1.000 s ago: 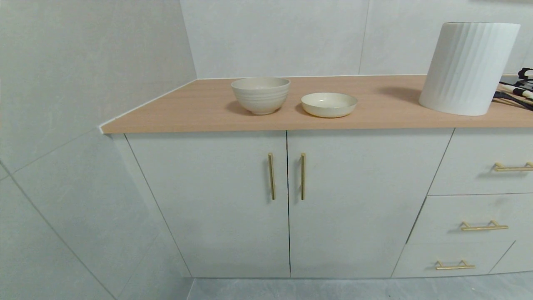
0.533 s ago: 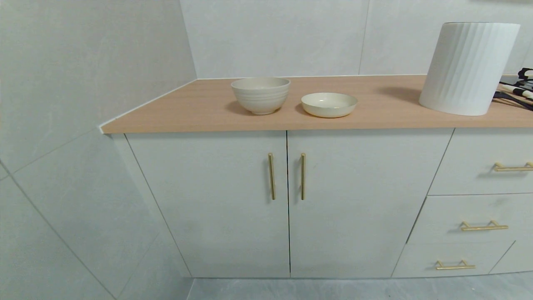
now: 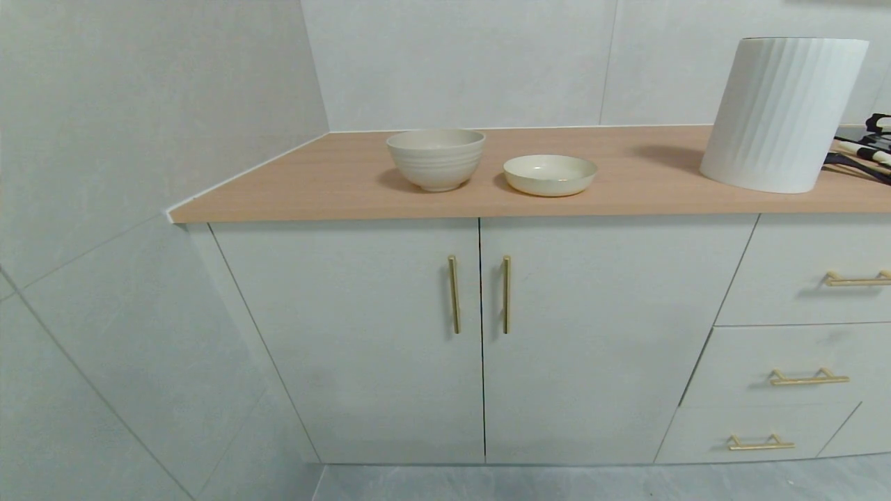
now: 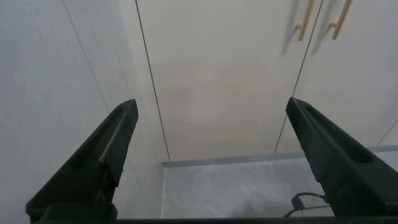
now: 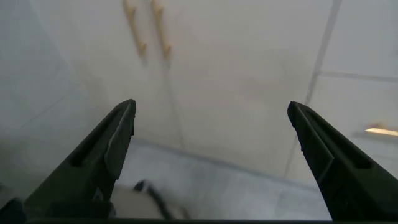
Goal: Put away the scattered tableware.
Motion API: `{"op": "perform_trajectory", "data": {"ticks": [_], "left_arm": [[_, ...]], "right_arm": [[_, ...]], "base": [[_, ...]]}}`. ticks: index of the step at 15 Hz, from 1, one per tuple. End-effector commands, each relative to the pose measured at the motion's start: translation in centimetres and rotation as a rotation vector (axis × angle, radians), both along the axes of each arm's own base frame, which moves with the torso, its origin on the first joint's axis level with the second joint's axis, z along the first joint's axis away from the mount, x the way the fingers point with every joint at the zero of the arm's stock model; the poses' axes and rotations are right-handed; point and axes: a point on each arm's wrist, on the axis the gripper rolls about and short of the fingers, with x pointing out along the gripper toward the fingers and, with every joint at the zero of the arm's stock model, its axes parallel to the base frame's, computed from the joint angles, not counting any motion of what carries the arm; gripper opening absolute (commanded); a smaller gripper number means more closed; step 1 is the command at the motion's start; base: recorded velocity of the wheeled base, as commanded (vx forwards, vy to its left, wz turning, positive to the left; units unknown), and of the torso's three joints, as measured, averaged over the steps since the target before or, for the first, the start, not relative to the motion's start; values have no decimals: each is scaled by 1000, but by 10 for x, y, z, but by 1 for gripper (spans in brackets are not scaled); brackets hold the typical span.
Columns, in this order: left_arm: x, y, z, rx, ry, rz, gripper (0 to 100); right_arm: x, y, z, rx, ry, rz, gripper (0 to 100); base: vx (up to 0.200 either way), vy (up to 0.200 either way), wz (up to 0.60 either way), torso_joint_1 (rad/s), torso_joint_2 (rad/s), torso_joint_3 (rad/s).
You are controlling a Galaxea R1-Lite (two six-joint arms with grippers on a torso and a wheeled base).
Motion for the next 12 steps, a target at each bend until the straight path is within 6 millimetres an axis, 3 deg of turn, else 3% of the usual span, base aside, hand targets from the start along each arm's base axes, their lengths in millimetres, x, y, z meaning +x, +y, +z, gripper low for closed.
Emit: {"op": "perform_trajectory", "data": {"ticks": [1,5,6,9,12], "left_arm": [[0,0,0,0,0,0,100],[0,0,0,0,0,0,100],[0,0,0,0,0,0,100],[0,0,0,0,0,0,100],[0,0,0,0,0,0,100]], "right_arm": [[34,3,20,3,181,86,100],[83,10,55,-8,271,165,100],[110,20,58,-19,302,226,100],[170,39,49,-33,309,250,100],[217,66,33,-42,298,317,100]], "base": [[0,0,0,0,0,0],[0,0,0,0,0,0],[0,0,0,0,0,0],[0,0,0,0,0,0],[0,0,0,0,0,0]]}}
